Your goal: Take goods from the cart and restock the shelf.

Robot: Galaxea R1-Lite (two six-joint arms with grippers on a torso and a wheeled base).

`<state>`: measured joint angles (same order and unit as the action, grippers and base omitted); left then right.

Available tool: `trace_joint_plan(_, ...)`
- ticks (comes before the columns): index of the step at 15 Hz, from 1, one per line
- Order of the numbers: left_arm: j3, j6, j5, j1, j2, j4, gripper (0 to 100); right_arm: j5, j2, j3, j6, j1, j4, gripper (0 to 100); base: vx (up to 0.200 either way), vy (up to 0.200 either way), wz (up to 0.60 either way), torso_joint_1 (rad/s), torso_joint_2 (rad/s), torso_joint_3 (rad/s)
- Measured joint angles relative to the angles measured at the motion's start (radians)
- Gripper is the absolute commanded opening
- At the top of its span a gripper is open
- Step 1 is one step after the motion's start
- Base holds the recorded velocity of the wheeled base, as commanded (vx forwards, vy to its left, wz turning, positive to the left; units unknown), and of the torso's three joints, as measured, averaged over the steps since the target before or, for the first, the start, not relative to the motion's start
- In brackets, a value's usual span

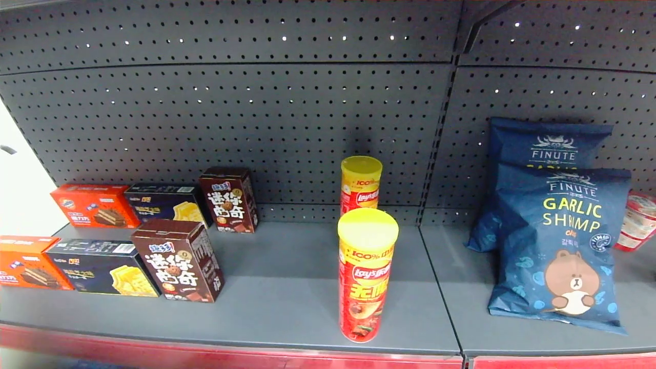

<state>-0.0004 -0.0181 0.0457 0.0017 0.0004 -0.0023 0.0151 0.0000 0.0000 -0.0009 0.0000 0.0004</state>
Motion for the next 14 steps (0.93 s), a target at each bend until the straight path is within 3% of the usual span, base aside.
trace_joint_plan(14,0.0,0.014,-0.003,-0.002,0.0,0.002,100,0.0,0.0,0.0,0.0,-0.002,-0.002,100,0.014,0.0,0.0,0.0,0.0,0.0)
